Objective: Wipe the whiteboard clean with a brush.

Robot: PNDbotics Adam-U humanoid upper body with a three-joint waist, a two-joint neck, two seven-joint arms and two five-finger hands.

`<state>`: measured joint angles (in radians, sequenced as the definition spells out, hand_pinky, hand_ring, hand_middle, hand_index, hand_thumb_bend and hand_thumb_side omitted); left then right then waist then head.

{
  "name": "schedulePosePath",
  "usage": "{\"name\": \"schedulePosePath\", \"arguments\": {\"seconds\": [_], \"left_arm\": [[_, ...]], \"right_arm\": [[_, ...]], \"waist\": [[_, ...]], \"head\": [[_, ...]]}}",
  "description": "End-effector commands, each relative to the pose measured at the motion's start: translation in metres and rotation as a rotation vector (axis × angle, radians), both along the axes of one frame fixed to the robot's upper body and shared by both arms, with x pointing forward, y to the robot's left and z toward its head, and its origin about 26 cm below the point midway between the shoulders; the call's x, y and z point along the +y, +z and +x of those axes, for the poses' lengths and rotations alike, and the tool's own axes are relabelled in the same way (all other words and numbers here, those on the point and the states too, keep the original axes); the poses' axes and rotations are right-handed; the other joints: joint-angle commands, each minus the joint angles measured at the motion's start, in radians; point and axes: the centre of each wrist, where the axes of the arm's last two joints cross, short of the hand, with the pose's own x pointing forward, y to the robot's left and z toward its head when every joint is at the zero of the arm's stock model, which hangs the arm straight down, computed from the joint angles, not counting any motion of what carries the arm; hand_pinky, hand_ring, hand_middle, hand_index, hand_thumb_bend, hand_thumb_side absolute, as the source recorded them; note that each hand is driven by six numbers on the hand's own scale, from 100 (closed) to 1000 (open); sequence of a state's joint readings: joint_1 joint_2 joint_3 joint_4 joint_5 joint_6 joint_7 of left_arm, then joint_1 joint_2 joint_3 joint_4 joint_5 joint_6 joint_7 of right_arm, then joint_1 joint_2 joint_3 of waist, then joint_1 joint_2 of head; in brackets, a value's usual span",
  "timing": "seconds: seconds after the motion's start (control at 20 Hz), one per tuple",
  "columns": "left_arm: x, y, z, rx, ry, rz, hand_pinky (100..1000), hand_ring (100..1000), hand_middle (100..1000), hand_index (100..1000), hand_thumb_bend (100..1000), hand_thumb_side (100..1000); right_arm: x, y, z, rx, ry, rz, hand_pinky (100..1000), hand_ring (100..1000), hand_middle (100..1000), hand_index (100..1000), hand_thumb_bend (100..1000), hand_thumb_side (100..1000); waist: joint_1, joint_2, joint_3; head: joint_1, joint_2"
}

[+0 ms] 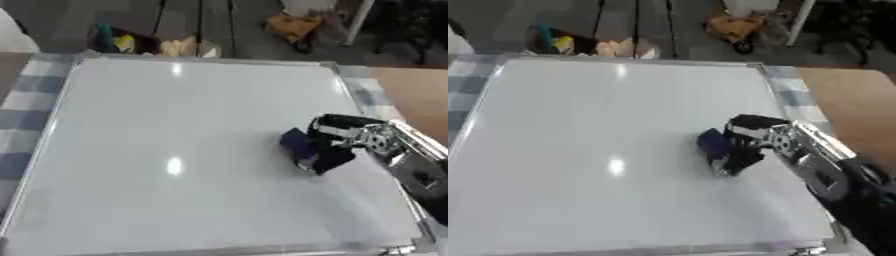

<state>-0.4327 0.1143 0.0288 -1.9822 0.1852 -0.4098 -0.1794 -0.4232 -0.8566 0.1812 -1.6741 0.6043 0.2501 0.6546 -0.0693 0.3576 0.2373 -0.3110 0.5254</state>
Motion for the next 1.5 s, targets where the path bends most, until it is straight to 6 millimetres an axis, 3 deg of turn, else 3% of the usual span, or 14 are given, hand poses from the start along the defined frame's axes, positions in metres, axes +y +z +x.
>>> {"name": "schedulePosePath", "arguments": {"seconds": [0.05,0.45,1.2,1.5], "left_arm": [[-0.001,0.007,-0.003,-0.031,-0.006,0.01,373,707,609,583,130,924],[0.0,0.007,-0.003,-0.034,-0.004,0.014,370,708,609,579,128,925],[0.0,0.006,-0.003,-0.038,0.001,0.015,369,709,610,578,125,924],[0.001,0.007,-0.003,-0.042,0.002,0.017,368,709,610,577,124,924]], "right_arm": [[-0.001,0.002,0.001,-0.018,-0.012,-0.035,675,714,471,354,100,530],[-0.013,-0.012,0.009,-0.03,-0.101,-0.084,687,715,457,369,100,538],[-0.068,-0.03,0.013,-0.044,-0.359,-0.108,704,717,453,371,100,560],[-0.08,-0.036,0.012,-0.046,-0.414,-0.11,704,715,453,372,100,569]], "waist": [[0.006,-0.017,0.002],[0.01,-0.008,0.004],[0.017,-0.003,0.0],[0.019,0.0,-0.001]], "head": [[-0.005,-0.001],[-0.003,0.002],[0.003,-0.002],[0.006,-0.001]]}}
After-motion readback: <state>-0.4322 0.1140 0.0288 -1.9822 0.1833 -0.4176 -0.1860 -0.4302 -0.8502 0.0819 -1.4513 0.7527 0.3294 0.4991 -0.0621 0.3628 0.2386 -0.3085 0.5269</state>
